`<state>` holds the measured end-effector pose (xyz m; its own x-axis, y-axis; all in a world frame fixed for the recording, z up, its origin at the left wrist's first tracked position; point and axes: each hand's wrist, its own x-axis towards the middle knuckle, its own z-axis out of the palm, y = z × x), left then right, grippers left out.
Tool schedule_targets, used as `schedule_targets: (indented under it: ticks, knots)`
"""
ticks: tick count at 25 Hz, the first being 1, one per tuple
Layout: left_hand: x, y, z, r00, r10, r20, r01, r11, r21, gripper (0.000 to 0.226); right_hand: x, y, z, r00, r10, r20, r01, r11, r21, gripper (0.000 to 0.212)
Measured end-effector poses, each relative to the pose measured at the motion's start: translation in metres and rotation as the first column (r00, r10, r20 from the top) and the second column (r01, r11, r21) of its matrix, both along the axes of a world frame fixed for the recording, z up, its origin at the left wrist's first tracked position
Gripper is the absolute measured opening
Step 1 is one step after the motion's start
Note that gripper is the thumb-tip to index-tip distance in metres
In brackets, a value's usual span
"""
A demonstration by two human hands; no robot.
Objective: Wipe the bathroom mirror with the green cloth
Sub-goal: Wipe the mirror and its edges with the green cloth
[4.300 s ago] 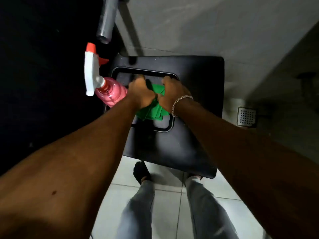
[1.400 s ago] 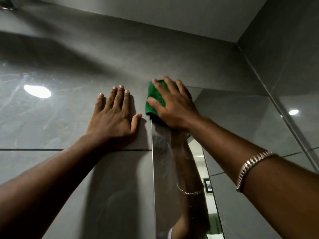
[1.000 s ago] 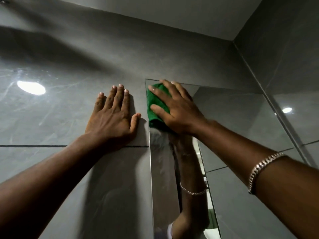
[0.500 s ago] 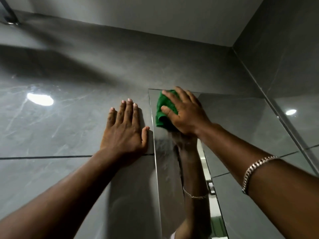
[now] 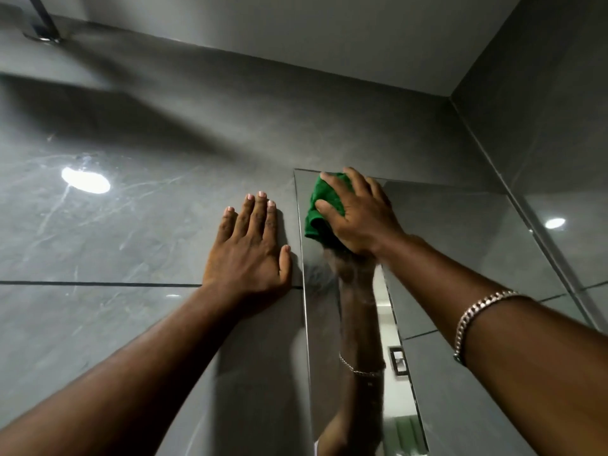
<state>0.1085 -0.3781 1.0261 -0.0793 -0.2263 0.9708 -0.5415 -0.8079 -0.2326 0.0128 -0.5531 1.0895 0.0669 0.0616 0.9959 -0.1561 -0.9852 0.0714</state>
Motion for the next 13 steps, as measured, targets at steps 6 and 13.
schedule_targets:
  ticks: [6,13]
  knots:
    - [0.000,0.002,-0.024,1.000,-0.007,0.013,0.007,1.000,-0.005,0.080,0.000,-0.024,-0.065,1.000,-0.013,-0.024,0.004,0.945,-0.328,0.056]
    - [-0.005,0.000,-0.054,1.000,-0.021,0.000,0.021,1.000,-0.016,0.079,0.006,0.004,-0.078,0.997,0.064,-0.031,-0.068,0.987,-0.145,0.057]
